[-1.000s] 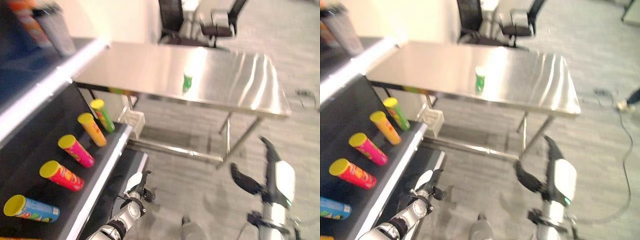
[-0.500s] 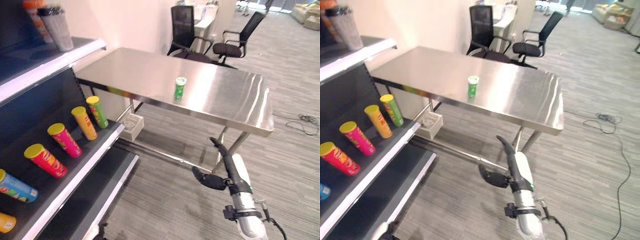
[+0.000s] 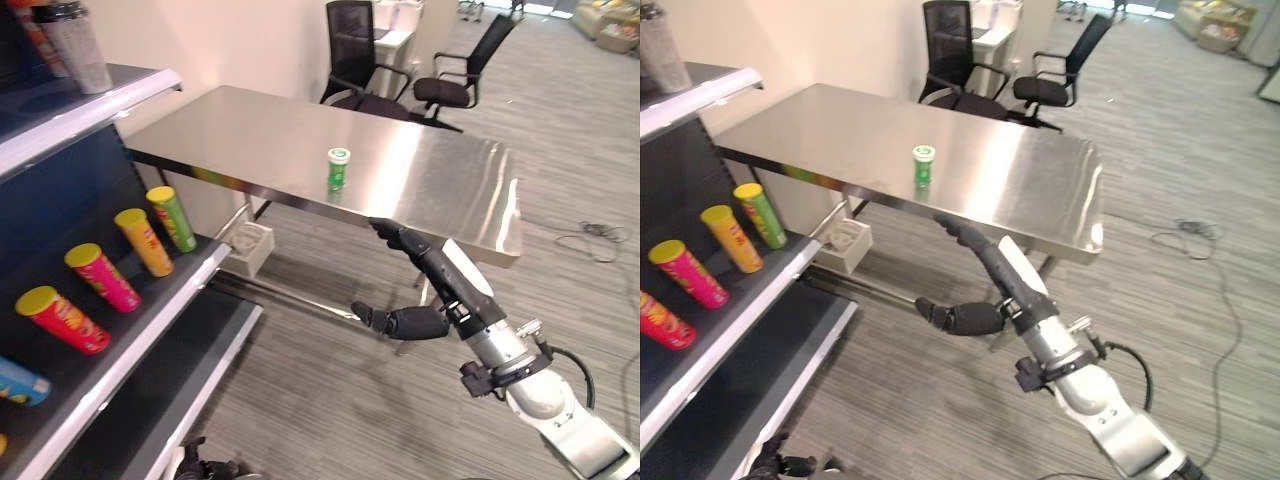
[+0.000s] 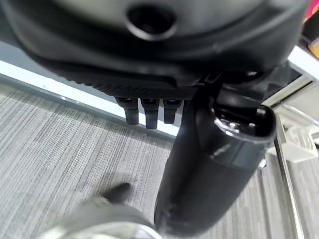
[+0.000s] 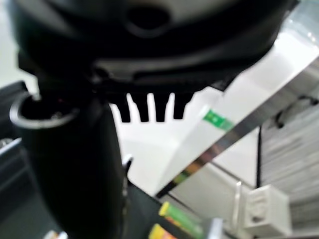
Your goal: Put the goods on the table back onto the shelves and tidy them up.
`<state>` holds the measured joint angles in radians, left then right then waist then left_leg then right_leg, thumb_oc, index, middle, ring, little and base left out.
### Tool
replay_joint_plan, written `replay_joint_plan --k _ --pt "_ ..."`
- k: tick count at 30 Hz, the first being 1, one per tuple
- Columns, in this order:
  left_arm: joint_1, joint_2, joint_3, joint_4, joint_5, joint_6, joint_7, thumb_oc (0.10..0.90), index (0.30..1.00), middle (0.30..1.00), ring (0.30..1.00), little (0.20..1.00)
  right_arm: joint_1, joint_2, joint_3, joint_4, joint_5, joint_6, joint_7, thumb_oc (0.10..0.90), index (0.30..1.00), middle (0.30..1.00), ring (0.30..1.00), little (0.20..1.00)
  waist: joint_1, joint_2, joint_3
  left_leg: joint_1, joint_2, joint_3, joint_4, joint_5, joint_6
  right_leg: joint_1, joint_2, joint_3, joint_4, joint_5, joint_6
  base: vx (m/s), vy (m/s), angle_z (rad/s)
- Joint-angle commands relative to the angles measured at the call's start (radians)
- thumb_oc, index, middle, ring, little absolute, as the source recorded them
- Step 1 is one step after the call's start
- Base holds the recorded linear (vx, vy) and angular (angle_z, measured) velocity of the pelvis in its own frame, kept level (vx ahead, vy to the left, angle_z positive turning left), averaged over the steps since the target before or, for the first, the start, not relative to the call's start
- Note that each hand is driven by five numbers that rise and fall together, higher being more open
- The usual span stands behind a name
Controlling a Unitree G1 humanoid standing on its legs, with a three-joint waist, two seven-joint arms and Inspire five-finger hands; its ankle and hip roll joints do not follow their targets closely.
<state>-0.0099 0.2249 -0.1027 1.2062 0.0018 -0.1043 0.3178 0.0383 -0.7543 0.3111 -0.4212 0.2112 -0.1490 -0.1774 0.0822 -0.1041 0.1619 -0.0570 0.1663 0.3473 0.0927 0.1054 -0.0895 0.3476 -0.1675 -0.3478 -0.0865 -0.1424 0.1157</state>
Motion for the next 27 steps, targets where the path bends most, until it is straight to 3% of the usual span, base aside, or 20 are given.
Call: replay_joint_plan --k 1,7,10,12,13,14,16,17,19,20,21,22,23,24,27 --pt "-0.008 -0.005 0.025 0.055 0.006 -0.016 0.002 0.8 0.9 0.9 0.9 0.9 -0.051 0.067 -0.132 -0.069 -0.028 -0.059 -0.06 0.8 0.9 0.9 0.9 0.9 0.026 0.001 -0.03 -0.046 0.097 -0.027 -0.116 0.089 -0.061 0.066 0.031 0.072 -0.001 0.05 0.001 0.33 0.131 -0.2" --pt "0.03 -0.001 0.059 0.057 0.018 -0.013 0.018 0.8 0.9 0.9 0.9 0.9 0.019 0.168 -0.249 -0.169 -0.206 -0.076 -0.093 0.8 0.9 0.9 0.9 0.9 0.003 0.002 -0.117 0.024 0.052 0.027 -0.149 0.073 -0.029 0.071 -0.042 0.119 0.038 0.081 0.023 0.27 0.204 -0.11" --pt "0.043 -0.027 0.032 0.048 0.052 -0.012 0.01 0.8 0.9 0.9 0.9 0.9 -0.01 0.205 -0.363 -0.288 -0.394 -0.067 -0.135 0.8 0.9 0.9 0.9 0.9 -0.022 0.0 -0.153 0.089 -0.015 0.065 -0.178 0.024 0.016 0.044 -0.119 0.143 0.16 0.165 0.048 0.27 0.277 -0.26" --pt "0.042 -0.042 -0.021 0.051 0.092 -0.009 0.007 0.8 0.9 0.9 0.9 0.9 -0.026 0.223 -0.385 -0.302 -0.402 -0.063 -0.138 0.8 0.9 0.9 0.9 0.9 -0.034 0.005 -0.155 0.125 -0.054 0.066 -0.18 -0.004 0.043 0.019 -0.161 0.15 0.258 0.243 0.056 0.24 0.325 -0.23" --pt "0.038 -0.055 -0.105 0.049 0.141 -0.008 -0.01 0.8 0.9 0.9 0.9 0.9 -0.05 0.217 -0.404 -0.327 -0.423 -0.057 -0.153 0.8 0.9 0.9 0.9 0.9 -0.054 0.018 -0.145 0.166 -0.094 0.057 -0.18 -0.038 0.077 -0.017 -0.205 0.158 0.403 0.342 0.057 0.21 0.316 -0.13" --pt "0.037 -0.056 -0.105 0.049 0.141 -0.008 -0.01 0.8 0.9 0.9 0.9 0.9 -0.05 0.217 -0.405 -0.327 -0.423 -0.057 -0.153 0.8 0.9 0.9 0.9 0.9 -0.051 0.02 -0.145 0.164 -0.093 0.059 -0.18 -0.037 0.078 -0.021 -0.204 0.161 0.403 0.344 0.057 0.19 0.335 0.0" --pt "0.025 -0.057 -0.159 0.041 0.163 -0.005 -0.025 0.8 0.9 0.9 0.9 0.9 -0.108 0.19 -0.406 -0.315 -0.451 -0.036 -0.155 0.8 0.9 0.9 0.9 0.9 -0.074 0.044 -0.116 0.213 -0.107 0.039 -0.18 -0.065 0.105 -0.088 -0.249 0.156 0.568 0.422 0.042 0.14 0.241 0.25" --pt "0.017 -0.063 -0.178 0.037 0.169 -0.004 -0.033 0.8 0.9 0.9 0.9 0.9 -0.138 0.165 -0.39 -0.3 -0.448 -0.041 -0.161 0.8 0.9 0.9 0.9 0.9 -0.081 0.052 -0.106 0.225 -0.103 0.041 -0.18 -0.072 0.108 -0.094 -0.259 0.133 0.594 0.395 0.032 0.2 0.227 0.4" --pt "-0.002 -0.062 -0.181 0.033 0.169 0.007 -0.054 0.8 0.9 0.9 0.9 0.9 -0.172 0.133 -0.363 -0.269 -0.449 -0.02 -0.135 0.8 0.9 0.9 0.9 0.9 -0.112 0.07 -0.073 0.263 -0.104 0.013 -0.18 -0.096 0.111 -0.179 -0.225 0.135 0.686 0.303 0.013 0.16 0.13 0.52" --pt "-0.003 -0.063 -0.179 0.033 0.169 0.008 -0.055 0.8 0.9 0.9 0.9 0.9 -0.176 0.132 -0.362 -0.268 -0.449 -0.02 -0.136 0.8 0.9 0.9 0.9 0.9 -0.113 0.072 -0.073 0.259 -0.101 0.013 -0.18 -0.093 0.111 -0.185 -0.222 0.135 0.689 0.302 0.01 0.15 0.031 0.39" --pt "-0.018 -0.061 -0.19 0.029 0.17 0.003 -0.06 0.8 0.9 0.9 0.9 0.9 -0.181 0.073 -0.364 -0.252 -0.439 -0.015 -0.105 0.8 0.9 0.9 0.9 0.9 -0.143 0.079 -0.047 0.275 -0.104 -0.018 -0.18 -0.106 0.1 -0.257 -0.144 0.128 0.607 0.187 -0.007 0.13 -0.015 0.53" --pt "-0.017 -0.061 -0.2 0.026 0.167 0.002 -0.063 0.8 0.9 0.9 0.9 0.9 -0.184 0.055 -0.363 -0.245 -0.417 -0.017 -0.1 0.8 0.9 0.9 0.9 0.9 -0.153 0.078 -0.039 0.283 -0.104 -0.024 -0.18 -0.11 0.095 -0.271 -0.126 0.114 0.544 0.165 -0.008 0.28 -0.131 0.62" --pt "-0.021 -0.06 -0.209 0.019 0.166 0.013 -0.084 0.8 0.9 0.9 0.9 0.9 -0.206 0.039 -0.331 -0.186 -0.37 -0.007 -0.095 0.8 0.9 0.9 0.9 0.9 -0.181 0.06 -0.017 0.305 -0.11 -0.065 -0.18 -0.12 0.076 -0.347 -0.089 0.144 0.316 0.197 0.005 0.18 -0.137 0.66" --pt "-0.02 -0.058 -0.208 0.018 0.166 0.014 -0.085 0.8 0.9 0.9 0.9 0.9 -0.205 0.04 -0.33 -0.186 -0.369 -0.007 -0.094 0.8 0.9 0.9 0.9 0.9 -0.182 0.061 -0.018 0.306 -0.107 -0.065 -0.18 -0.123 0.075 -0.341 -0.085 0.142 0.305 0.201 0.006 0.2 -0.171 0.44" --pt "-0.034 -0.031 -0.213 0.019 0.168 0.016 -0.091 0.8 0.9 0.9 0.9 0.9 -0.136 0.083 -0.345 -0.149 -0.343 0.001 -0.07 0.8 0.9 0.9 0.9 0.9 -0.196 0.022 -0.018 0.319 -0.111 -0.111 -0.18 -0.131 0.068 -0.348 -0.05 0.247 0.147 0.264 0.015 0.11 -0.139 0.63"
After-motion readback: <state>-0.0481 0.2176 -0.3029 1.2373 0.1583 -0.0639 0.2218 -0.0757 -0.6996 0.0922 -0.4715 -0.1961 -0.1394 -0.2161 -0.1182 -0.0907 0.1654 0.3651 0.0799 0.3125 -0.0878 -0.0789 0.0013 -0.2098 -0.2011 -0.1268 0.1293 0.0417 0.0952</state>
